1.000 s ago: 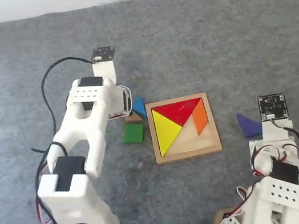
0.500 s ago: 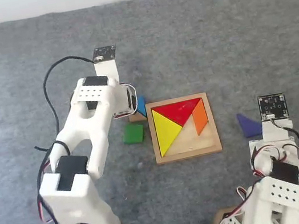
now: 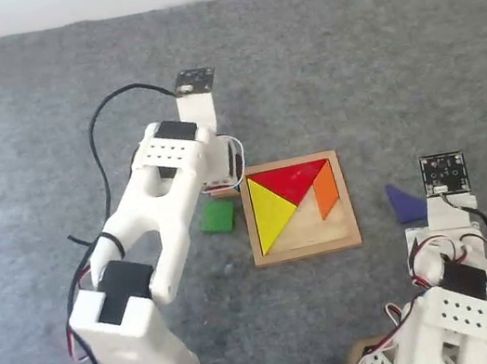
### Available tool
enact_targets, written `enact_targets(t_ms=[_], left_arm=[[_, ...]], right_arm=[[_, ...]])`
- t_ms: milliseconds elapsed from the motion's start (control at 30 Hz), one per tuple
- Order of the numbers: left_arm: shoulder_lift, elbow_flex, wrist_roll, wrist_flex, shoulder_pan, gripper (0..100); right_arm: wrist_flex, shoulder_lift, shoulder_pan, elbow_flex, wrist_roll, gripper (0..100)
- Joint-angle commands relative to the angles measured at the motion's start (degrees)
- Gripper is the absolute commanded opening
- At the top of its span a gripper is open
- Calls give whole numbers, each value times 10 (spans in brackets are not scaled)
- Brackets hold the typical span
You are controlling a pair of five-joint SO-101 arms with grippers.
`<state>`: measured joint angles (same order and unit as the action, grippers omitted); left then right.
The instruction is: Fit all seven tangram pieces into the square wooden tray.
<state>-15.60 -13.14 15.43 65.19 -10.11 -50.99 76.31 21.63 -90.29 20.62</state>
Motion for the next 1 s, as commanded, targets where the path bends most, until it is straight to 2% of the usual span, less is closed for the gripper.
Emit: enact_targets(t_ms=[0, 300, 667, 867, 967], left_arm=[[-11, 23, 5, -21, 23, 167], [-48, 18, -24, -20, 66, 167], [-45, 61, -116, -17, 157, 166], [-45, 135, -120, 50, 165, 166], [-49, 169, -97, 73, 156, 167]], right_arm=[[9, 7, -5, 18, 9, 9], [9, 7, -5, 18, 9, 9], [9, 7, -5, 18, 9, 9], [9, 7, -5, 18, 9, 9], [9, 7, -5, 18, 9, 9]])
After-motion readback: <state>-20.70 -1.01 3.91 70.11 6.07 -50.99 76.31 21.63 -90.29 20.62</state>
